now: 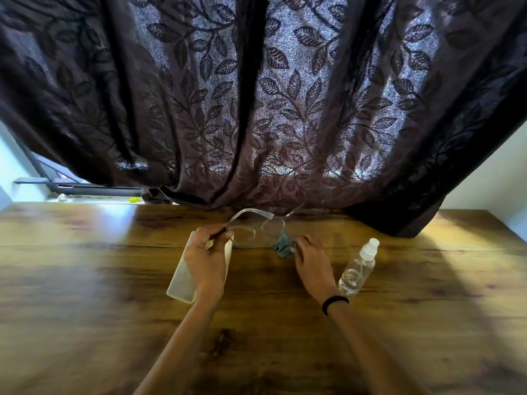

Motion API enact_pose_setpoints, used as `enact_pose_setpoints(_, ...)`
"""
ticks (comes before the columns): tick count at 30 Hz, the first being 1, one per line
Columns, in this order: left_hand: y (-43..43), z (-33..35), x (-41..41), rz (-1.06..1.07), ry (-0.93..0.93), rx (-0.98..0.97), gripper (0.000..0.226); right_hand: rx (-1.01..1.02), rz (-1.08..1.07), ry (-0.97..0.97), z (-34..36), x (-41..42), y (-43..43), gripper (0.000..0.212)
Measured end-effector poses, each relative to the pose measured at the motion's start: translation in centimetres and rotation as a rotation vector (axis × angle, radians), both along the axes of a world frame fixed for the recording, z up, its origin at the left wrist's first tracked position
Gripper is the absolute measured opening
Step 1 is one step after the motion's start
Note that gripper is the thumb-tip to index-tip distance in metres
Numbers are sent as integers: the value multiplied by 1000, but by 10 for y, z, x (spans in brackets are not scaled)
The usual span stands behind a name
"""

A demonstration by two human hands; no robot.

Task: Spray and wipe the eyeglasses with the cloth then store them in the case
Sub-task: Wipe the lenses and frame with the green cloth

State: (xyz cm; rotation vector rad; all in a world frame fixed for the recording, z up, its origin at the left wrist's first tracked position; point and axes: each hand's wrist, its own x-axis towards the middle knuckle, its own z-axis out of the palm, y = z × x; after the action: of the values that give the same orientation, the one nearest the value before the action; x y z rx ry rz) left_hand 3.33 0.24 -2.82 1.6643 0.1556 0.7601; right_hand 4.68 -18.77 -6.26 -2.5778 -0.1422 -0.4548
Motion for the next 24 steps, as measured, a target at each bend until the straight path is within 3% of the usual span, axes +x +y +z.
enact_pose_setpoints(12,5,6,-3,11,-18,25,21,-120,4,35,3,16,-3,7)
enact_pose_setpoints(19,3,5,-3,4,-31,23,19,206,60,205,30,-16,-15,23)
enact_pose_setpoints(24,-5,5,-5,0,-26,17,21,412,86,242,38,-34,-17,15)
